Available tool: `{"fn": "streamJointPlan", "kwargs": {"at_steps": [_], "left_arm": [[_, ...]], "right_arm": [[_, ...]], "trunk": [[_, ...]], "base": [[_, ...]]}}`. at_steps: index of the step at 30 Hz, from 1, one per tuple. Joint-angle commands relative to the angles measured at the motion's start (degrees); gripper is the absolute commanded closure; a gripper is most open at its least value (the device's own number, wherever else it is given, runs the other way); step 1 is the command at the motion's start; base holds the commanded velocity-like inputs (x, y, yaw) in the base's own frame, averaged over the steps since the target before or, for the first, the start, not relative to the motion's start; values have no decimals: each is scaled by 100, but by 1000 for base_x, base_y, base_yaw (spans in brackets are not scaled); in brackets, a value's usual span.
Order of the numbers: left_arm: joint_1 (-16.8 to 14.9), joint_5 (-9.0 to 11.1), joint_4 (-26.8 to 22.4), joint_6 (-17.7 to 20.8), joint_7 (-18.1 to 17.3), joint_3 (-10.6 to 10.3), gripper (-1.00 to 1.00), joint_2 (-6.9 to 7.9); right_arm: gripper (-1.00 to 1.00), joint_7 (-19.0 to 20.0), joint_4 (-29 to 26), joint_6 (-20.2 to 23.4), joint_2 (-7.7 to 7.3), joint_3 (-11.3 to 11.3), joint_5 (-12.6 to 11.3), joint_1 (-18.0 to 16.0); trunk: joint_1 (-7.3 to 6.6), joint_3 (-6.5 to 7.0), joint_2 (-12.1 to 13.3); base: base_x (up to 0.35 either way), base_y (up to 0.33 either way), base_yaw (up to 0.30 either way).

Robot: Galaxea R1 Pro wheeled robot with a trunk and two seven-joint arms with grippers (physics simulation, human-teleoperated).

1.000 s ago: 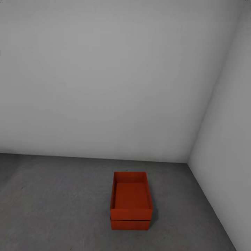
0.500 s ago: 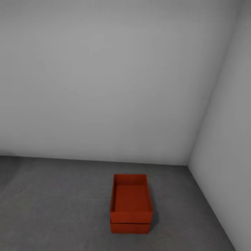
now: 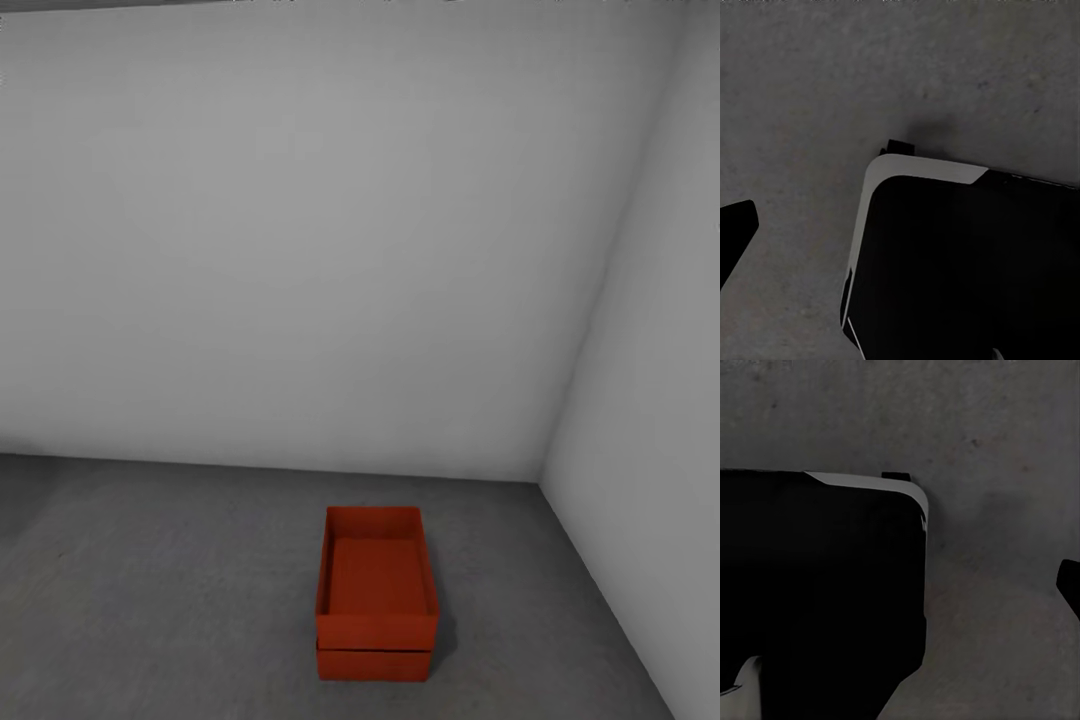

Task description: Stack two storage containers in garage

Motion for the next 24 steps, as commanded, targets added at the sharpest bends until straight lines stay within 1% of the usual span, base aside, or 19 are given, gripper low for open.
{"fn": "streamJointPlan", "kwargs": {"at_steps": [1,10,24], "left_arm": [[-6,42,7,-16,-12,-16,-100,-1],[-6,50,7,2,-21,-16,-100,-47],[-6,50,10,11,-21,-14,-100,-59]], "right_arm": [[-100,-28,18,-27,3,42,-5,-9],[-100,-28,18,-27,3,42,-5,-10],[-100,-28,18,-27,-2,42,-5,-10]], "trunk": [[4,-4,-12],[4,79,-12],[4,208,-12]], "base": [[0,0,0],[0,0,0],[0,0,0]]}}
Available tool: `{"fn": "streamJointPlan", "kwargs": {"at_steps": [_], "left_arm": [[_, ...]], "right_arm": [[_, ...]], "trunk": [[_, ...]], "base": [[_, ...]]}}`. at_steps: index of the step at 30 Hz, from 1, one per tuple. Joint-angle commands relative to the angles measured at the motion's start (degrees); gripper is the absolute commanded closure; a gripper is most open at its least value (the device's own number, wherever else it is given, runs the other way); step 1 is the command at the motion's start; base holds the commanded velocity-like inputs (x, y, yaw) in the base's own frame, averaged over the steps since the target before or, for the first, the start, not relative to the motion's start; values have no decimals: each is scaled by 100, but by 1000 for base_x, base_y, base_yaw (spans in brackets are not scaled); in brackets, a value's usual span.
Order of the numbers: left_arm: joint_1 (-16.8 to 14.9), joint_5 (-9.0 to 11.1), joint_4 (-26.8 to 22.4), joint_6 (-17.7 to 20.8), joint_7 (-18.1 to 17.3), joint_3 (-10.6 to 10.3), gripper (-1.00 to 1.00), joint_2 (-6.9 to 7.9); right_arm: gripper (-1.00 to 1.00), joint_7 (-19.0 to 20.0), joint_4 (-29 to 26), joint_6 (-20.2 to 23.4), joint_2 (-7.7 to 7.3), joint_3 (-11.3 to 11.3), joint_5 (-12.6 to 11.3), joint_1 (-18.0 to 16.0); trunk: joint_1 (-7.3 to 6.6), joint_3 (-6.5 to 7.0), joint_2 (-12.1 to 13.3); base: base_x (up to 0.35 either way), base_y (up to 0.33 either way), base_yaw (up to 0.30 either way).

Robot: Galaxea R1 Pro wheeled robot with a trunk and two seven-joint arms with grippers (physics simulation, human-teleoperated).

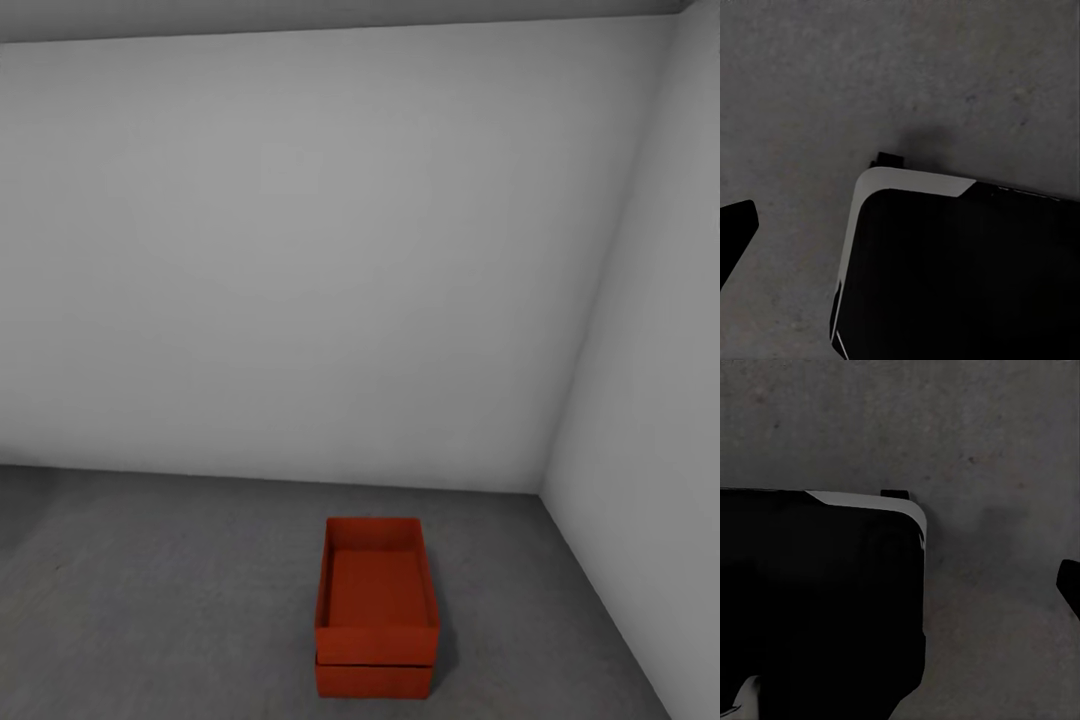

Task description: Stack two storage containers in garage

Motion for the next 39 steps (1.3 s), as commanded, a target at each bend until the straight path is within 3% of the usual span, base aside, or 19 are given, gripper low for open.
{"fn": "streamJointPlan", "kwargs": {"at_steps": [1,39], "left_arm": [[-2,43,9,-14,-13,-15,-100,0],[-2,43,11,-9,-13,-12,-100,-11]], "right_arm": [[-100,-28,18,-25,1,42,-5,-6],[-100,-28,18,-23,-2,41,-5,-5]], "trunk": [[2,8,-3],[2,357,-3]], "base": [[0,0,0],[0,0,0]]}}
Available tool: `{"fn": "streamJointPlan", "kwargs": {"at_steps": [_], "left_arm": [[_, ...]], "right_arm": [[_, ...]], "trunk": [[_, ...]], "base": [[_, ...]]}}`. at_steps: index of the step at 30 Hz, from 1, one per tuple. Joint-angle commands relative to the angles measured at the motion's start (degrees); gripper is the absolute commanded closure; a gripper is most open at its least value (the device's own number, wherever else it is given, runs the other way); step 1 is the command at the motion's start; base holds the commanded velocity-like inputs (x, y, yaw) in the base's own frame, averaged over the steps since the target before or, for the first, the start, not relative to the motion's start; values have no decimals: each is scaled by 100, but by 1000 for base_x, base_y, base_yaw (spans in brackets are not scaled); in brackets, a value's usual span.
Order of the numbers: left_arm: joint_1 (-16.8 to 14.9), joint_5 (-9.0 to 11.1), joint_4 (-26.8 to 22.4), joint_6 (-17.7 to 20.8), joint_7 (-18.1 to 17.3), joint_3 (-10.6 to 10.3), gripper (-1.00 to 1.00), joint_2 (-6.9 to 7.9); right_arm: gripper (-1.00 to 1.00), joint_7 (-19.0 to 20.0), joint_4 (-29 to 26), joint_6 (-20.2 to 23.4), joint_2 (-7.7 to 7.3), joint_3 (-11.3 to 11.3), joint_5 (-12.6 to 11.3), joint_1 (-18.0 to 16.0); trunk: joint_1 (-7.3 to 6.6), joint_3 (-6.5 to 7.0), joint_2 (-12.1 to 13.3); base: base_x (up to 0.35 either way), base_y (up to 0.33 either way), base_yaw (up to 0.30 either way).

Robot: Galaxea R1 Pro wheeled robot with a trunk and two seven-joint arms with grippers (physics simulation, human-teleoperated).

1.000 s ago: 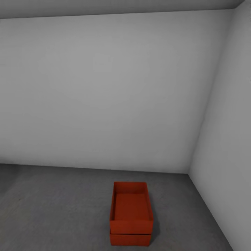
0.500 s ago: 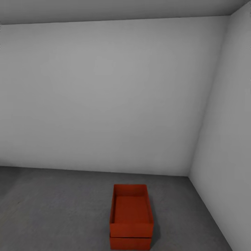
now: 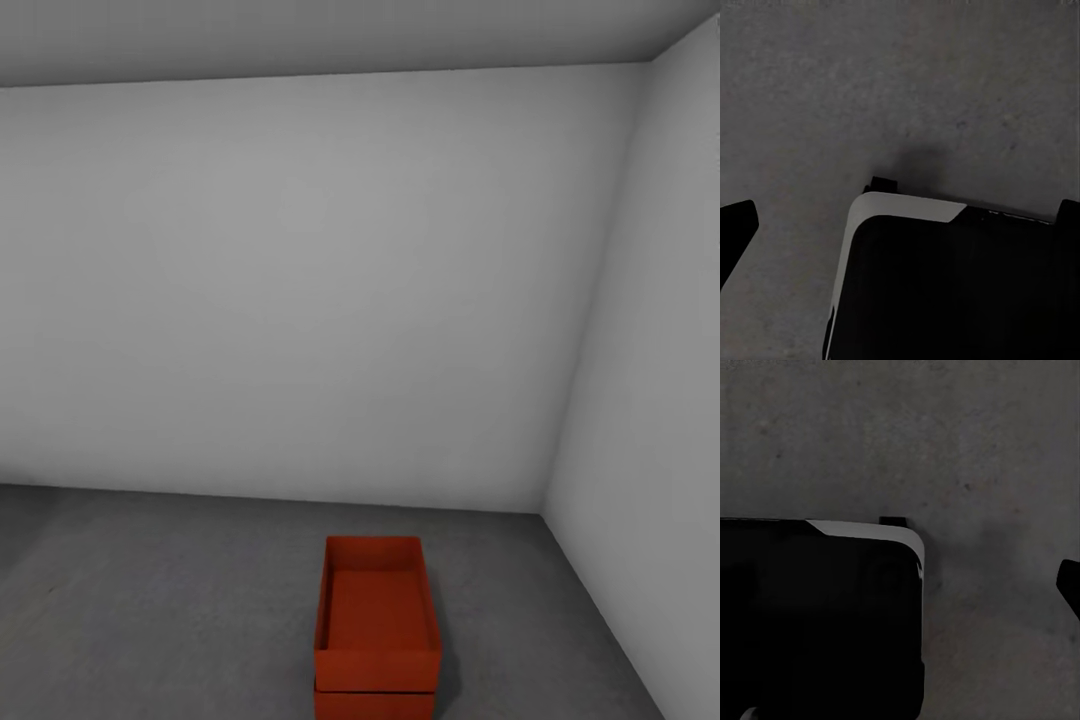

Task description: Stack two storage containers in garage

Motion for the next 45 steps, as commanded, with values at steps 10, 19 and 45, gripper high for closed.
{"fn": "streamJointPlan", "kwargs": {"at_steps": [10,19,45], "left_arm": [[-2,43,8,-18,-13,-15,-100,1],[-2,43,9,-18,-13,-17,-100,1],[-2,-12,-91,-121,-5,-31,-100,36]], "right_arm": [[-100,-28,18,-28,3,43,0,-4],[-100,-31,18,-13,-2,43,-1,-6],[-100,-41,9,36,-6,94,96,-6]], "trunk": [[2,89,-3],[2,145,-3],[2,149,-3]], "base": [[0,0,0],[0,0,0],[0,0,0]]}}
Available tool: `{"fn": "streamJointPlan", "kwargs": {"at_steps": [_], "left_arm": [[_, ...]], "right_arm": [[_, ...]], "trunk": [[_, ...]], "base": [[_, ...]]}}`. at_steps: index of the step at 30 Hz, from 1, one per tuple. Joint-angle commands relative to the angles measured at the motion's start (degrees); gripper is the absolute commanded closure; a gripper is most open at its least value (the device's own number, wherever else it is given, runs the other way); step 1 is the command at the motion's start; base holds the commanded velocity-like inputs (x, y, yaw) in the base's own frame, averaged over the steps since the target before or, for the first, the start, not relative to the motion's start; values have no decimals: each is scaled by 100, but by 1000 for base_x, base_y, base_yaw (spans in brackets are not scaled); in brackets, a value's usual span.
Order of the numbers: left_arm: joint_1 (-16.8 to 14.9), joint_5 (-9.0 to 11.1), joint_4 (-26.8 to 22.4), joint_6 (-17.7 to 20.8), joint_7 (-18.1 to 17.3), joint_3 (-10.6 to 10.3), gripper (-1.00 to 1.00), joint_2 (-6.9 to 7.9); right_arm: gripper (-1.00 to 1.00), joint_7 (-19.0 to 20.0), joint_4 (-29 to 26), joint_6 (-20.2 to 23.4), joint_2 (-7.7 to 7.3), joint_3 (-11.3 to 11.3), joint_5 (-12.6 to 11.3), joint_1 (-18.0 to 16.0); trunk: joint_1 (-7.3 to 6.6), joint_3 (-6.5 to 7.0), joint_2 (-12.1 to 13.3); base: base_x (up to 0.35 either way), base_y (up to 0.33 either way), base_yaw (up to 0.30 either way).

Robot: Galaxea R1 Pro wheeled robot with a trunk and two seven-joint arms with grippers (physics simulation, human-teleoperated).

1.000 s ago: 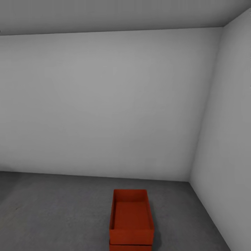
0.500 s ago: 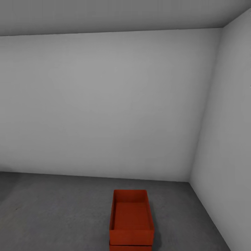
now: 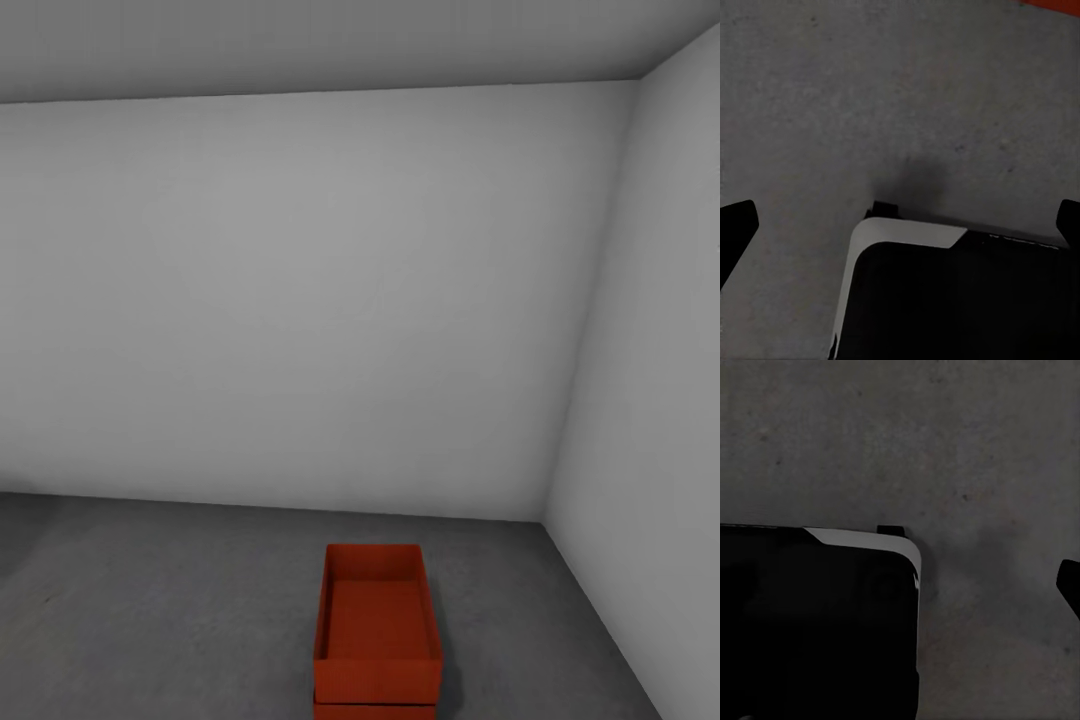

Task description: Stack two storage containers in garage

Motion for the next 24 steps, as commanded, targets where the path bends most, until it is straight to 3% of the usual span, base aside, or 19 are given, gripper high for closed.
{"fn": "streamJointPlan", "kwargs": {"at_steps": [1,24], "left_arm": [[-2,40,2,-19,-12,-20,-100,4],[-2,25,-1,-20,-8,-19,-100,3]], "right_arm": [[-100,-34,17,-20,2,44,2,-5],[-100,-37,17,-14,2,38,-1,-5]], "trunk": [[2,-2,-4],[2,-2,-4]], "base": [[0,0,0],[0,0,0]]}}
